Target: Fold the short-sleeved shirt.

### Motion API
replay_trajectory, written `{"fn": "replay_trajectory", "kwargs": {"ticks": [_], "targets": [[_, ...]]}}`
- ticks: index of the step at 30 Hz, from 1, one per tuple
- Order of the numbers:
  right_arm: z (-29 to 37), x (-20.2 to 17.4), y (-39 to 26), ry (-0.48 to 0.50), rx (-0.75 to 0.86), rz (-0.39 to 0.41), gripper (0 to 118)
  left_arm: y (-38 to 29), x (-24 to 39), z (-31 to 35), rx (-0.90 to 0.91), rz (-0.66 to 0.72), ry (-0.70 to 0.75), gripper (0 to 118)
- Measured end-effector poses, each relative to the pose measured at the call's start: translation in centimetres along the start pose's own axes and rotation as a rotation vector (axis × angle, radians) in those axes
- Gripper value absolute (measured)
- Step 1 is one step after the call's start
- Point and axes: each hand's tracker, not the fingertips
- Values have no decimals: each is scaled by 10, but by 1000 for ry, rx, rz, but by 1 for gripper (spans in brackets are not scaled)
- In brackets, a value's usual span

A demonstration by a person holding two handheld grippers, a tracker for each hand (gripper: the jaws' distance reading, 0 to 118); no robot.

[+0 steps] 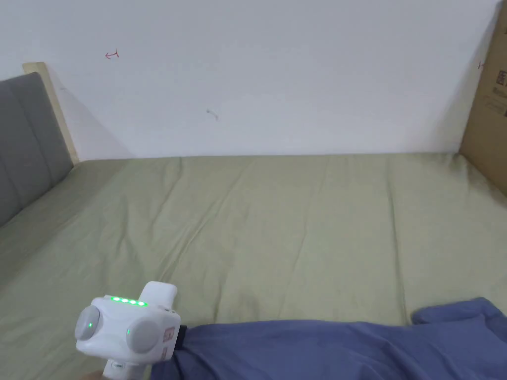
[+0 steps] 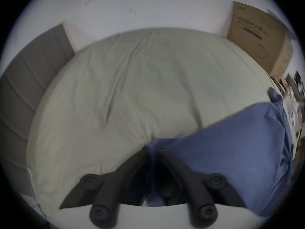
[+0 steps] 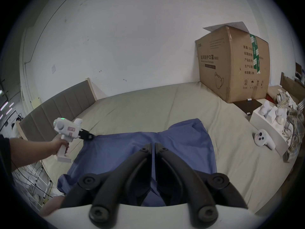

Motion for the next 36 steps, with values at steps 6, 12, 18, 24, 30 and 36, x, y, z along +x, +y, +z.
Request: {"fn": "replay_trajectory", "kwargs": {"ticks": [6, 12, 18, 24, 30, 36], "targets": [[-52, 41, 57, -13, -90, -25, 4, 1, -12, 22, 8, 60, -48, 0], [-185, 122, 133, -53, -452, -191, 97, 14, -30, 40, 69, 132, -101, 0], [-314, 170, 120, -279, -680, -145, 118, 6, -16, 43, 86, 51, -64, 0], [-304, 174, 77, -225, -759, -300, 95, 0, -19, 28, 17, 76, -67, 0], [-278, 148, 72, -184, -747, -89, 2, -6, -16, 28, -13, 56, -70, 0], [-229, 119, 86, -162, -593, -16, 2, 1, -16, 62, 12, 62, -55, 0]]}}
